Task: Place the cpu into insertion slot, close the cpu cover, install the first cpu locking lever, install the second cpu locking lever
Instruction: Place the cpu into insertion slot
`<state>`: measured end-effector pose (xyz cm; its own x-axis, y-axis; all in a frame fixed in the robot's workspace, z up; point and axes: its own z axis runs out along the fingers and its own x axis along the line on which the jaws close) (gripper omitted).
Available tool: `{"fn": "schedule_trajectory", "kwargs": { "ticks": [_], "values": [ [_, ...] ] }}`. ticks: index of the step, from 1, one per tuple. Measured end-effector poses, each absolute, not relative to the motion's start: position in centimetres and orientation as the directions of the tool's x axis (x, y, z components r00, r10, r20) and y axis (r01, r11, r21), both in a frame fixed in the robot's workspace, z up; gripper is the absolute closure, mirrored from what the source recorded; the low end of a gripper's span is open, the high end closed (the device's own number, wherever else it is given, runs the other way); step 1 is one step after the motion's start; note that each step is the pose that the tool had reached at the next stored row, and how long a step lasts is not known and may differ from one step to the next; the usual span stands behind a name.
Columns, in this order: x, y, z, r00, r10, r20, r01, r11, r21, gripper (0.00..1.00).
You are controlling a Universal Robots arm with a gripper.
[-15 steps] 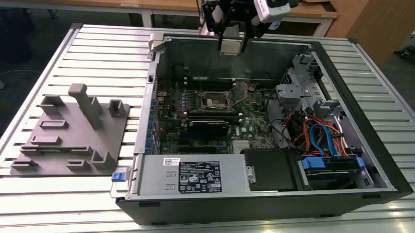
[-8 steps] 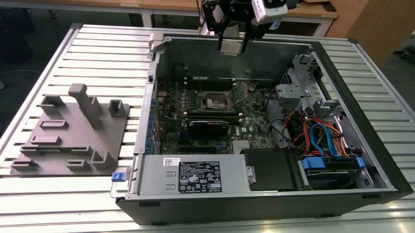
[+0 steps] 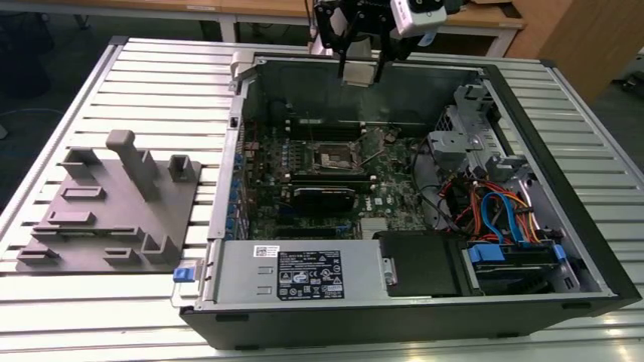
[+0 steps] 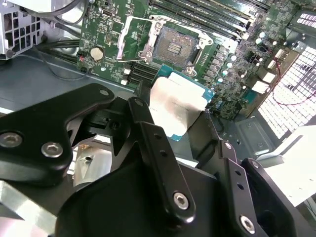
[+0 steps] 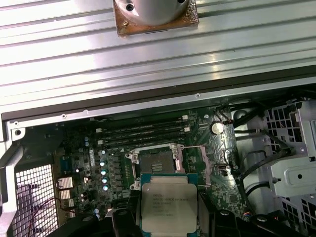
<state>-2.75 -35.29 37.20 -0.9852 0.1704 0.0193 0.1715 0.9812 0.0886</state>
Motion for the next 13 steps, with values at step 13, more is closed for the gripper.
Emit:
{"fn": "schedule_trajectory", "kwargs": {
  "ticks": [13],
  "values": [
    [-2.74,-35.29,37.14,-0.959,0.284,0.019,0.285,0.955,0.089,0.46]
  ]
}}
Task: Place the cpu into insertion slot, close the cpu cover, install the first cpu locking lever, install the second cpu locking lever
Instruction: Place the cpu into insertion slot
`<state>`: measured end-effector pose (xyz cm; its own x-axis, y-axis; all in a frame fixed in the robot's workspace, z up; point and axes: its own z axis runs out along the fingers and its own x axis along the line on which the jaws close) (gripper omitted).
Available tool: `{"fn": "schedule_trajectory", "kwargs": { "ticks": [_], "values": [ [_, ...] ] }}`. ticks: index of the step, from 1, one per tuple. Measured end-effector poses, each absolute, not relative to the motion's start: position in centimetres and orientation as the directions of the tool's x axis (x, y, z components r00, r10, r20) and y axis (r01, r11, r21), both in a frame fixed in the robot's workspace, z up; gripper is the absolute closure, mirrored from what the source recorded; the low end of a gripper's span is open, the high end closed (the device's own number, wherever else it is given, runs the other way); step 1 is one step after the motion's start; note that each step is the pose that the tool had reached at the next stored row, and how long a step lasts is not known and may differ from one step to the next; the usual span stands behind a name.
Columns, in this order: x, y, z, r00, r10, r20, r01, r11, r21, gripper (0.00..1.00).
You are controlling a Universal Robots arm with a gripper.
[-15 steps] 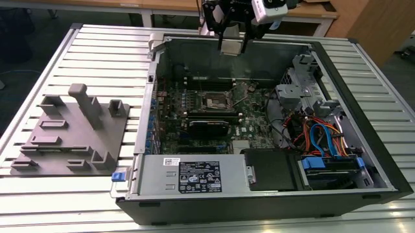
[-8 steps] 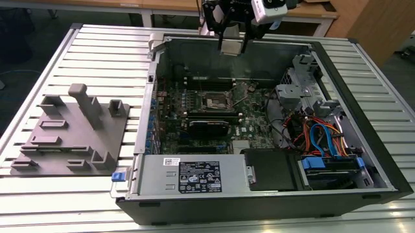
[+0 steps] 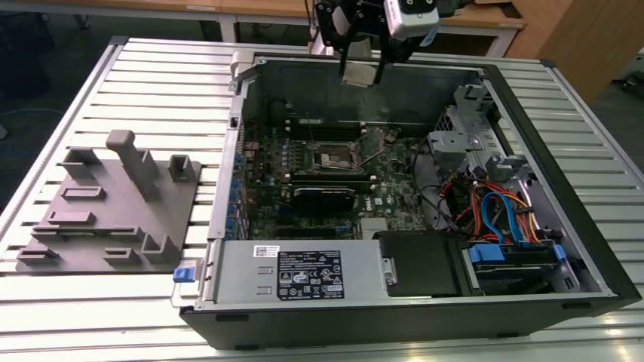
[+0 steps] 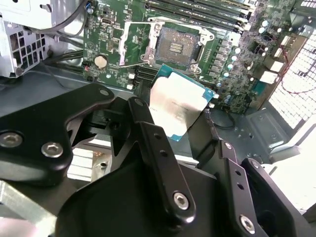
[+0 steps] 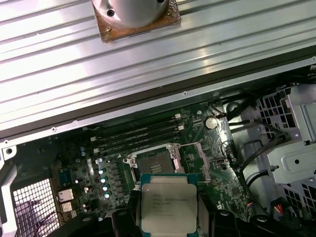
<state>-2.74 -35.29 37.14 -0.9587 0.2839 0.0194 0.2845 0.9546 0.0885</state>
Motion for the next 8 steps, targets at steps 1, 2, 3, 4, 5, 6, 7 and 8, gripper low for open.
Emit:
{"fn": "schedule_trajectory", "kwargs": {
  "ticks": [1,2,3,4,5,6,7,8],
  "values": [
    [-2.74,-35.29,37.14,-0.959,0.284,0.019,0.285,0.955,0.089,0.46],
    [-2.75,-35.29,37.14,-0.958,0.285,0.019,0.286,0.954,0.089,0.46],
    [-2.75,-35.29,37.14,-0.958,0.286,0.019,0.287,0.954,0.089,0.46],
    [-2.75,-35.29,37.14,-0.958,0.286,0.019,0.287,0.954,0.089,0.46],
    [-2.75,-35.29,37.14,-0.958,0.286,0.019,0.287,0.954,0.089,0.46],
    [-2.75,-35.29,37.14,-0.958,0.286,0.019,0.287,0.954,0.089,0.46],
    [-2.75,-35.29,37.14,-0.958,0.286,0.019,0.287,0.954,0.089,0.46],
    [-2.75,-35.29,37.14,-0.958,0.286,0.019,0.287,0.954,0.089,0.46]
  ]
}}
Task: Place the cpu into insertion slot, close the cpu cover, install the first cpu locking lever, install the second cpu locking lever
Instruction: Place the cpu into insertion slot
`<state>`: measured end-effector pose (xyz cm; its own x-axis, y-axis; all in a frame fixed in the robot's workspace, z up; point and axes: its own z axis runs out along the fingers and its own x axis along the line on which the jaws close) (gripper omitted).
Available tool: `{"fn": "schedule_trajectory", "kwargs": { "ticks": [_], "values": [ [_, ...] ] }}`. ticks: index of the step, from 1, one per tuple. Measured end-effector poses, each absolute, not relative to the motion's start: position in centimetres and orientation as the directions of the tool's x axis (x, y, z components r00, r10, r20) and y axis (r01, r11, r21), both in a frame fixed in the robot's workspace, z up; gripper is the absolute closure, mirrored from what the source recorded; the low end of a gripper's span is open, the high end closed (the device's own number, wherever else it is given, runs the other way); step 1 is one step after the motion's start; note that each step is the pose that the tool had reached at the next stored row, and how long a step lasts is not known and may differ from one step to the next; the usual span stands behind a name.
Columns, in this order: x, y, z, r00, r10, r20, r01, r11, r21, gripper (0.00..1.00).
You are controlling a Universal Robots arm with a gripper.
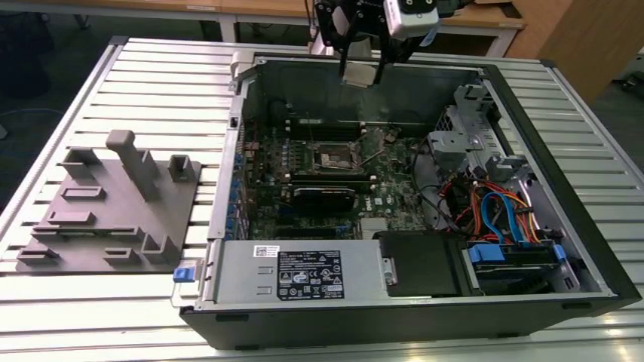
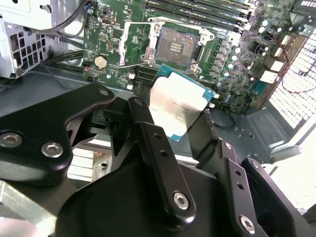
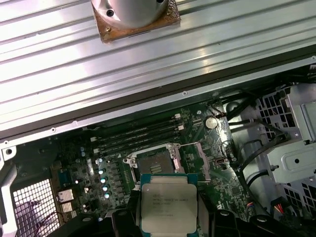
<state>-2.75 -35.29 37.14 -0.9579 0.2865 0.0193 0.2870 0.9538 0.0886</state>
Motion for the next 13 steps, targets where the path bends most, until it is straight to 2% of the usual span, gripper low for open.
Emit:
{"fn": "schedule_trajectory", "kwargs": {
  "ticks": [8,13],
  "values": [
    [-2.75,-35.29,37.14,-0.955,0.296,0.019,0.296,0.951,0.089,0.46],
    [-2.75,-35.28,37.10,-0.930,0.368,0.019,0.368,0.925,0.088,0.46]
  ]
}}
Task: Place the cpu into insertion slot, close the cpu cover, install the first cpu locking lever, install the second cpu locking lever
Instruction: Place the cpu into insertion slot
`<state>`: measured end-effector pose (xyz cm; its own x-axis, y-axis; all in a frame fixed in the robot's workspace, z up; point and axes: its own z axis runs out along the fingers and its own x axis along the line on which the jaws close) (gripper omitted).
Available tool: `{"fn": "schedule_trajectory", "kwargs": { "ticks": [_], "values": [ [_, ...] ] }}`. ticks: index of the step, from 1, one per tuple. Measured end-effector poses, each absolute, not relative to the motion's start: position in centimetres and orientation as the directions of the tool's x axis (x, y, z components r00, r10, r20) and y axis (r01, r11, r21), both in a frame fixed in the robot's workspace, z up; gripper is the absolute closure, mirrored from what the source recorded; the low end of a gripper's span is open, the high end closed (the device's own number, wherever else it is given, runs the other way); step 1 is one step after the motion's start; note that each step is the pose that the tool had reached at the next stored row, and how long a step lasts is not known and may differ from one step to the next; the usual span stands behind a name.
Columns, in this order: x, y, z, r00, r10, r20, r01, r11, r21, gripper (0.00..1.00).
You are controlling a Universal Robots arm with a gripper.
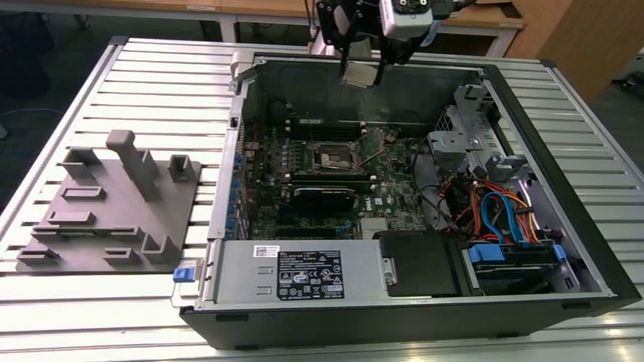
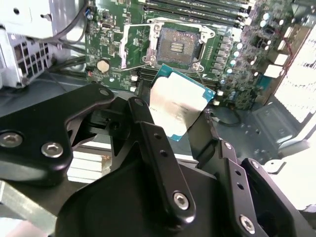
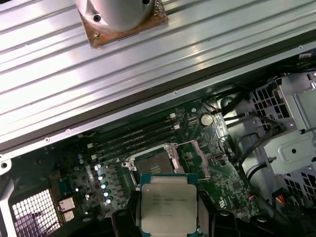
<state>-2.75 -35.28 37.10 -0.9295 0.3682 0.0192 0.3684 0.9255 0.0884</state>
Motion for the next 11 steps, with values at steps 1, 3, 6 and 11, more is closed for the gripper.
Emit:
{"fn": "schedule_trajectory", "kwargs": {
  "ticks": [1,3,6,11],
  "values": [
    [-2.75,-35.27,37.09,-0.923,0.384,0.019,0.384,0.919,0.088,0.46],
    [-2.74,-35.26,37.09,-0.918,0.396,0.019,0.397,0.914,0.088,0.46],
    [-2.75,-35.26,37.09,-0.917,0.398,0.019,0.398,0.913,0.088,0.46],
    [-2.75,-35.26,37.09,-0.917,0.398,0.019,0.398,0.913,0.088,0.46]
  ]
}}
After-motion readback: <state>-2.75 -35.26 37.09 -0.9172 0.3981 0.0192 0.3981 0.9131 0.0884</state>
